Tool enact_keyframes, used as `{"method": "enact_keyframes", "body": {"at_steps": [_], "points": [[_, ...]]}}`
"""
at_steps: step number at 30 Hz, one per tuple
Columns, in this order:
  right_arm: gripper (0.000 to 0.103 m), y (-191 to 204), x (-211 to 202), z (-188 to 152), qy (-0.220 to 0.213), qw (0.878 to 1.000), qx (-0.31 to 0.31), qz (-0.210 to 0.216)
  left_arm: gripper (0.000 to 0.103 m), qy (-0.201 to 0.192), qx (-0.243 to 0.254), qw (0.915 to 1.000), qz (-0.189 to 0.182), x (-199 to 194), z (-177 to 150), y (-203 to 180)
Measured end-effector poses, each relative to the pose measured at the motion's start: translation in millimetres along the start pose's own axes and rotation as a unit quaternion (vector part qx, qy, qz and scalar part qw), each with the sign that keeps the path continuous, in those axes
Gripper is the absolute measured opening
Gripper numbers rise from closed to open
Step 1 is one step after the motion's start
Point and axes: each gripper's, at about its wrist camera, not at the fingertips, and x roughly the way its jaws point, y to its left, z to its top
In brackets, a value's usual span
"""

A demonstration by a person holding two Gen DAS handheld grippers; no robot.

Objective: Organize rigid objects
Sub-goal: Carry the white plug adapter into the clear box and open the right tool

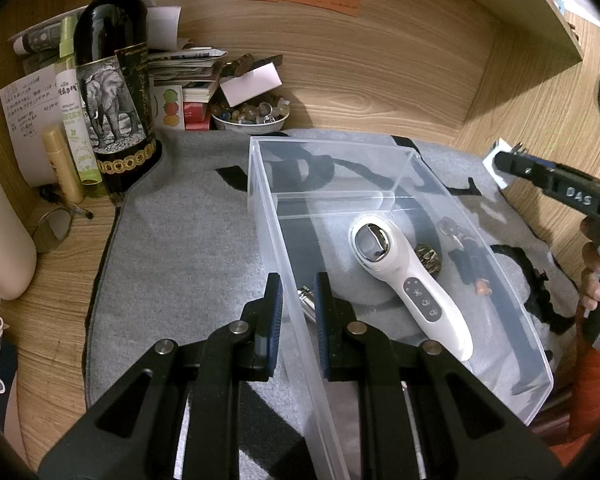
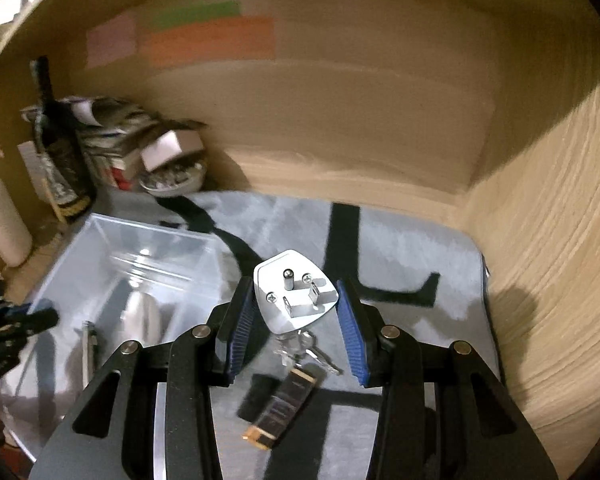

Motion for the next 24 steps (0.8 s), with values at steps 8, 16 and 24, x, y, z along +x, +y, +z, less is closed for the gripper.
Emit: {"method": "enact_keyframes", "body": {"at_steps": [8,16,24], "points": [[0.038,34.0,-20.6,3.8,-0.029,0.998,-0.035,0.042,0.014,0.0,0.001,1.0,0.001,0.1,0.1,-0.4],[0.038,63.7,-16.7,-3.1,-0.017,0.994,-0.067,0.089,0.014,0.0,0.0,1.0,0.001,0.3,0.3,-0.9],[0.038,92.8,8.1,-20.7,0.04,0.986,-0.099,0.125,0.014,0.0,0.0,1.0,0.001,-0.1,0.1,-0.6]]}}
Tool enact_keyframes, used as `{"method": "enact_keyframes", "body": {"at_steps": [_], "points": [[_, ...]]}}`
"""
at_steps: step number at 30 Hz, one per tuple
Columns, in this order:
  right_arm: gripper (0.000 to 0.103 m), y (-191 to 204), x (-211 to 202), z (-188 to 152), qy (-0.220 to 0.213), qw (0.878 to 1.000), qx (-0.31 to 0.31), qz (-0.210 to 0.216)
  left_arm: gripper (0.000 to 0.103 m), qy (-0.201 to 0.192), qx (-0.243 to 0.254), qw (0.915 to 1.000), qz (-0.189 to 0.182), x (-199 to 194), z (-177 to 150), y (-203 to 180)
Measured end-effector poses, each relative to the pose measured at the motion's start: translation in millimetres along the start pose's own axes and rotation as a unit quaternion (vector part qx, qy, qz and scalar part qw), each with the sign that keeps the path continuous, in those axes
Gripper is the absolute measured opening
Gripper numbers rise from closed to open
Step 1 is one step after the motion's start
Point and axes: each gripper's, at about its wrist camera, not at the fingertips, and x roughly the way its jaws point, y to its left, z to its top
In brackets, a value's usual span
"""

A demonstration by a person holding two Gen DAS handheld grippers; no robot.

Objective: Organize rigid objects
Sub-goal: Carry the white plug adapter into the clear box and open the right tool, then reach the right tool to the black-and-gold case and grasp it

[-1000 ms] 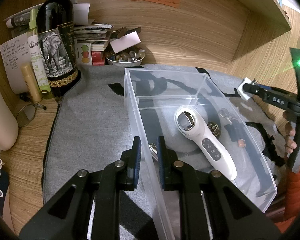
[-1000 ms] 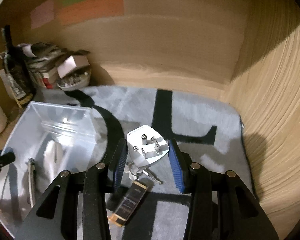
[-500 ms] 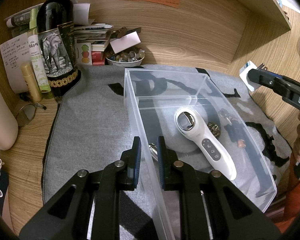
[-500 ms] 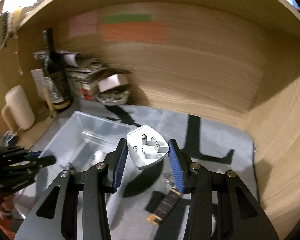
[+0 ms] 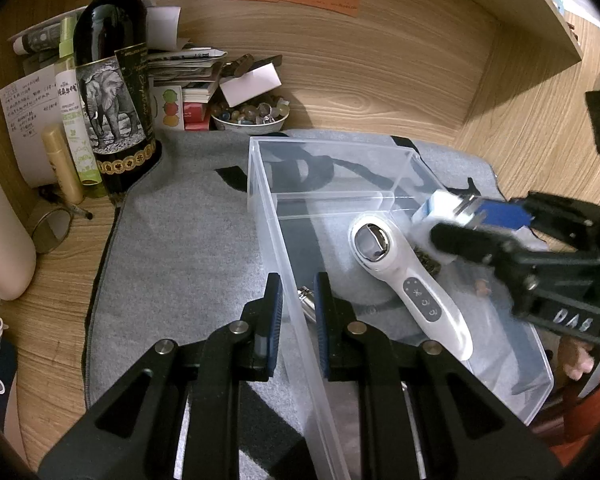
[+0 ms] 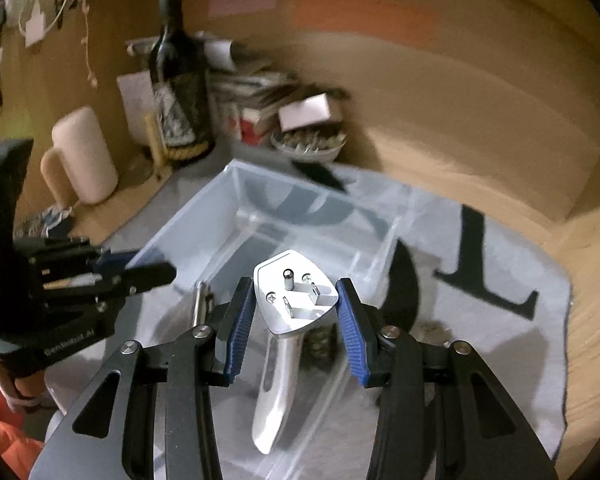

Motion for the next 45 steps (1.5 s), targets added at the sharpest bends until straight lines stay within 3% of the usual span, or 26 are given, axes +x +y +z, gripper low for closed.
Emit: {"method": "enact_keyframes", "body": {"at_steps": [11,23,28,34,40,45], "points": [[0.038,6.8,19.6,-6.2,0.049,0.998,-0.006,0.032,0.014,0.0,-0.001,1.0,0.0,0.4,0.3,-1.5],[0.039,3.4,10.1,-3.8,0.03,0.999,-0.002,0.022,0.014,0.0,-0.002,1.0,0.002,0.8,0.4,-2.1],[0.047,-3.5,-1.6,-0.5,0.009,1.0,0.008,0.011,0.014,0.0,-0.002,1.0,0.002,0.7,0.3,-2.2],[0.068,-21.5,-25.1,3.2,-0.04,0.998,0.022,-0.034,0.014,0.0,-0.002,1.0,0.002,0.7,0.3,-2.3],[0.071,-56.6,-40.4,0.5,-0.055,0.993,0.058,-0.09,0.014,0.0,-0.002,1.0,0.002,0.8,0.3,-2.5],[0.072,-88.0,-40.1,-13.4,-0.032,0.986,0.091,-0.134,0.014,0.0,-0.002,1.0,0.003,0.7,0.3,-2.7]]}}
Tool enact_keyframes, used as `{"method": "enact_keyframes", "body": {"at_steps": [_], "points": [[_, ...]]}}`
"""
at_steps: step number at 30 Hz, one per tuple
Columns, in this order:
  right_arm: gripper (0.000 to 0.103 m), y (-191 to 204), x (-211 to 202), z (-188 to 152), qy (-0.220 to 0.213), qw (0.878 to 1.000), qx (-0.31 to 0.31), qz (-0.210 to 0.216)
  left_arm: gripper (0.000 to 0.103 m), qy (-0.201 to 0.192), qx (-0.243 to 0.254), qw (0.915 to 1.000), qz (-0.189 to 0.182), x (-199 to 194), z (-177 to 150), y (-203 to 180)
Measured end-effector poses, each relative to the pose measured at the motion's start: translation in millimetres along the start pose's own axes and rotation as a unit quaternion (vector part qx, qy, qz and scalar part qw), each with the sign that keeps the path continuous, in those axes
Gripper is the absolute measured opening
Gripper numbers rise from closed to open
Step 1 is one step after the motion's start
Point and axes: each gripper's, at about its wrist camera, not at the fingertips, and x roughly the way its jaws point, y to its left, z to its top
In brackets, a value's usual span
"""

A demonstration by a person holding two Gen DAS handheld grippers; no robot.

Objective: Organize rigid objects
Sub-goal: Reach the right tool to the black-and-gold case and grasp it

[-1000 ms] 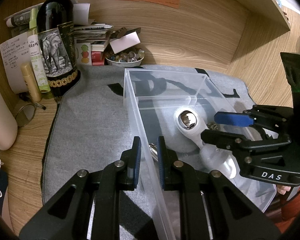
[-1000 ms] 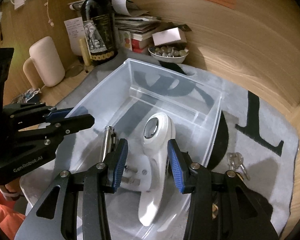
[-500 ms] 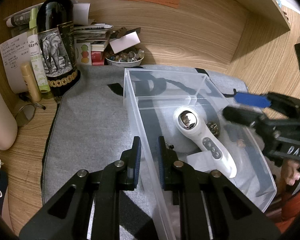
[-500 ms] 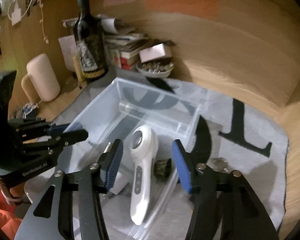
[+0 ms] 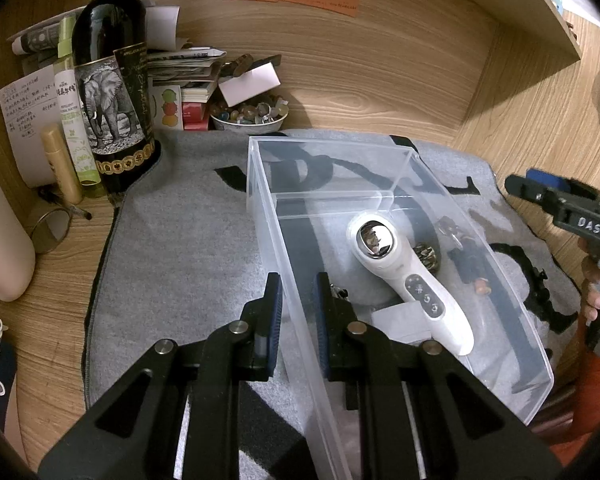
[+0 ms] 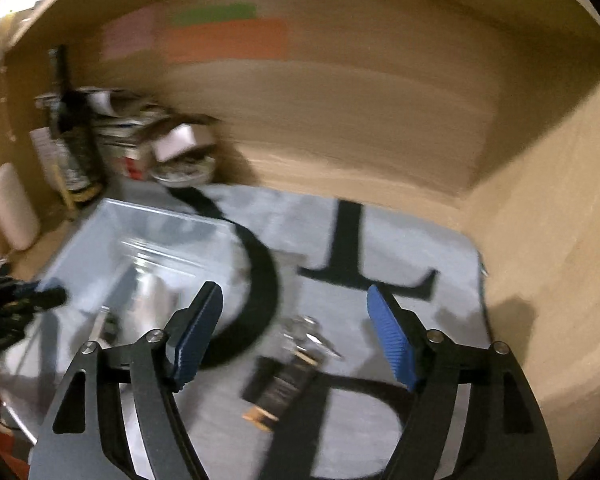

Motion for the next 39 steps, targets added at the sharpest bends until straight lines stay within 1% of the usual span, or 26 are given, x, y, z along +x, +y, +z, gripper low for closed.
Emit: {"method": "enact_keyframes", "body": {"at_steps": [2,5,10,13,15,18,22,26,30,32,34,35,37,38,39], "points": [[0.072,-11.2,5.9,-6.9,0.016,1.0,0.016,-0.009,0.014,0.0,-0.001,1.0,0.0,0.0,0.1,0.0],[0.072,-22.7,14.9,-18.6,0.04,0.999,0.032,-0.009,0.014,0.0,0.0,1.0,0.0,0.0,0.0,-0.1],[0.072,-23.5,31.5,-40.0,0.079,0.996,0.035,-0.014,0.014,0.001,0.002,1.0,0.002,0.9,0.1,-0.7],[0.072,-25.4,38.2,-47.7,0.097,0.994,0.045,-0.003,0.014,0.001,0.002,1.0,0.002,0.9,0.1,-0.6],[0.072,-23.9,41.3,-50.3,0.103,0.994,0.048,0.003,0.014,0.001,0.002,1.0,0.002,0.9,0.1,-0.6],[0.072,-20.9,43.9,-52.1,0.106,0.993,0.042,-0.007,0.014,0.001,0.002,1.0,0.002,0.9,0.1,-0.8],[0.072,-19.1,49.4,-54.3,0.115,0.992,0.048,0.008,0.014,0.001,0.002,1.0,0.002,1.0,0.2,-0.9],[0.072,-12.6,56.8,-60.0,0.127,0.991,0.037,0.01,0.014,0.001,0.002,1.0,0.002,1.0,0.2,-1.1],[0.07,-19.1,64.1,-64.2,0.139,0.989,0.045,-0.003,0.014,0.001,0.002,1.0,0.002,1.0,0.2,-1.3],[0.062,-25.4,64.5,-65.0,0.139,0.989,0.055,-0.004,0.014,0.001,0.002,1.0,0.002,1.0,0.2,-1.3],[0.048,-29.3,62.6,-65.2,0.139,0.989,0.058,-0.005,0.014,0.001,0.002,1.0,0.002,1.0,0.2,-1.3],[0.045,-30.2,61.7,-65.5,0.139,0.988,0.059,-0.005,0.014,0.001,0.002,1.0,0.002,1.0,0.2,-1.4],[0.033,-31.4,59.4,-66.3,0.139,0.989,0.059,-0.005,0.014,0.001,0.002,1.0,0.002,1.0,0.2,-1.4],[0.03,-31.6,57.4,-67.2,0.138,0.989,0.059,-0.007,0.014,0.001,0.002,1.0,0.002,1.0,0.2,-1.5],[0.024,-31.4,56.6,-67.5,0.137,0.989,0.058,-0.008,0.014,0.001,0.002,1.0,0.002,1.1,0.1,-1.3]]}}
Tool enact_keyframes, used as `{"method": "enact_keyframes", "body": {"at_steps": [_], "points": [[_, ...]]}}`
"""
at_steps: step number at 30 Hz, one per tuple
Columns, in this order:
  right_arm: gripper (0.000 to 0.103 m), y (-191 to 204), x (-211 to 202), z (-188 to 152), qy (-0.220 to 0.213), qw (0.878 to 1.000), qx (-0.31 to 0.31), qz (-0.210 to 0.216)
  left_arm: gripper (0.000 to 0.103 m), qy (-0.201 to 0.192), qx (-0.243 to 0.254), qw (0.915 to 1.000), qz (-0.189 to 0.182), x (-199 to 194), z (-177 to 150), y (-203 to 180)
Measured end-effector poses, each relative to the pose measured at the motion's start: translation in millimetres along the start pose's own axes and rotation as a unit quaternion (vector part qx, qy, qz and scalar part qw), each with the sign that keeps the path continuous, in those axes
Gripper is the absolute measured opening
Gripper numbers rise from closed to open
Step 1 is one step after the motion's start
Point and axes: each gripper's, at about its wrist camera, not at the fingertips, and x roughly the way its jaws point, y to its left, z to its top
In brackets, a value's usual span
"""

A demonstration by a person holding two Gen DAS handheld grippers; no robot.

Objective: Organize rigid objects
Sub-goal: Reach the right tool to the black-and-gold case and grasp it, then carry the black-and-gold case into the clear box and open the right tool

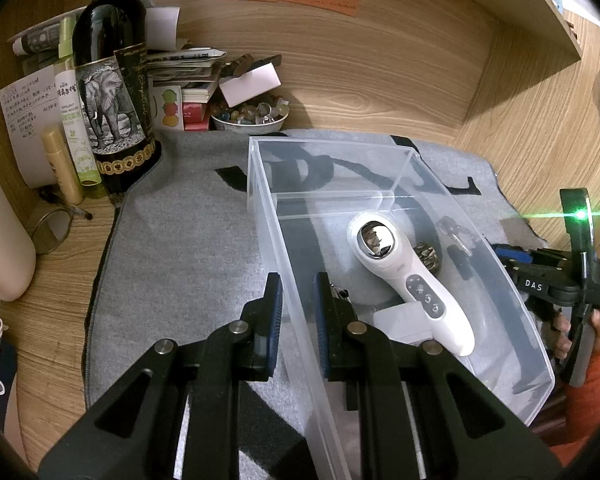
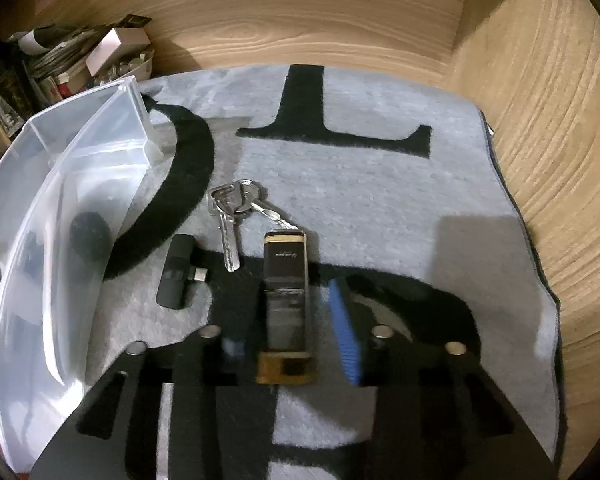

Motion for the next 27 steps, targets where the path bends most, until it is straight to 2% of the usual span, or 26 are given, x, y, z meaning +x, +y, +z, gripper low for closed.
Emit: {"method": "enact_keyframes", "body": {"at_steps": [1,9,27], "points": [[0.022,-0.4,-0.9,-0.4,-0.002,1.0,0.001,-0.001,0.014,0.0,0.0,1.0,0.0,-0.2,0.0,-0.1],[0.022,-2.3,-11.3,6.9,-0.021,1.0,0.003,0.001,0.014,0.0,0.0,1.0,0.0,-0.2,-0.2,0.1],[0.022,39.3,-68.2,37.2,-0.127,0.99,-0.045,0.035,0.014,0.0,-0.001,1.0,0.0,-0.2,-0.1,-0.4]]}}
